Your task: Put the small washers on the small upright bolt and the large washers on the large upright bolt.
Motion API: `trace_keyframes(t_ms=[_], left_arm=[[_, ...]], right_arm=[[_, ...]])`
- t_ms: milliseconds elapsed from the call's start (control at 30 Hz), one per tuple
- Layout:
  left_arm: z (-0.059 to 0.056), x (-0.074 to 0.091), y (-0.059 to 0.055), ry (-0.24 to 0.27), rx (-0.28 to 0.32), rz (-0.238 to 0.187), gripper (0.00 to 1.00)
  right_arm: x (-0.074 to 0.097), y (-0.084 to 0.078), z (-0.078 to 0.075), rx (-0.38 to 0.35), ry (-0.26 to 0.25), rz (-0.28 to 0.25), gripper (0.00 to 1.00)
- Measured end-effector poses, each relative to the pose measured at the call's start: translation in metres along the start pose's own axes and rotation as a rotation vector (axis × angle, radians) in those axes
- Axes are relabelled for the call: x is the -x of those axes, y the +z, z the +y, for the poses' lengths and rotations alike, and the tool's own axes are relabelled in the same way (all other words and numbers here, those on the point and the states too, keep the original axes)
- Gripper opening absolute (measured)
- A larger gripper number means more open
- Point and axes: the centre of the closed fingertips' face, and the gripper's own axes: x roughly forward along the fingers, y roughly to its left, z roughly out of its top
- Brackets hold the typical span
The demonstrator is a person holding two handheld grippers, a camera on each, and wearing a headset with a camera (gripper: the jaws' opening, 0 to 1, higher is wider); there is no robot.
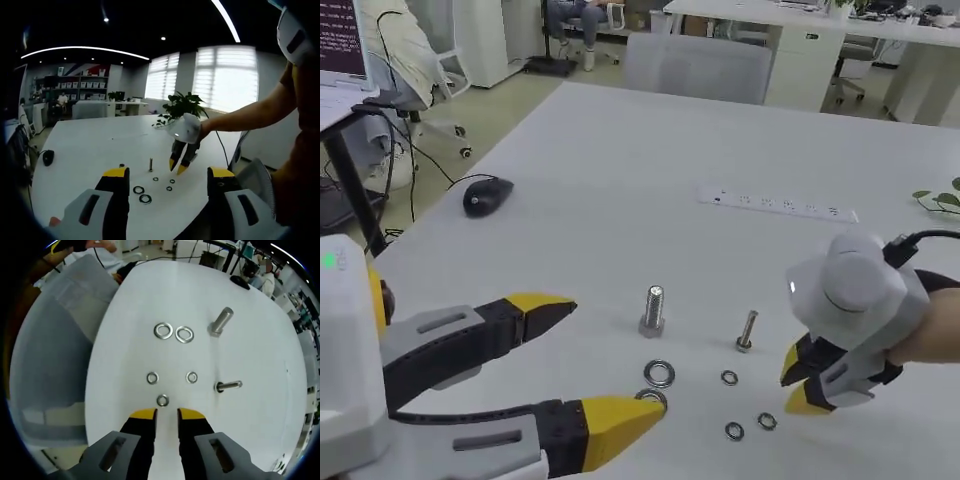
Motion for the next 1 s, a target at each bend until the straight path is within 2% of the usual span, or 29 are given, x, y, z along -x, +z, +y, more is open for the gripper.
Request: trace_keyframes(t_ms=[200,433,667,700,1000], left_arm=[[-0.001,0.004,0.004,0.002,0.000,-0.016,0.62],[-0.001,0.004,0.003,0.001,0.001,-0.009,0.62],[0.002,0.002,0.002,0.003,0.006,-0.005,0.62],[0.002,0.002,0.002,0.002,0.006,-0.005,0.62],[0.006,-0.004,0.000,0.000,0.007,0.005,0.62]], right_arm=[[-0.014,-0.001,0.008,-0.001,0.025,0.010,0.18],[-0.025,0.001,0.007,-0.012,0.035,0.014,0.20],[-0.033,-0.004,0.008,0.004,0.047,0.047,0.20],[-0.032,-0.001,0.008,0.012,0.050,0.026,0.20],[-0.031,-0.002,0.005,0.016,0.044,0.025,0.18]])
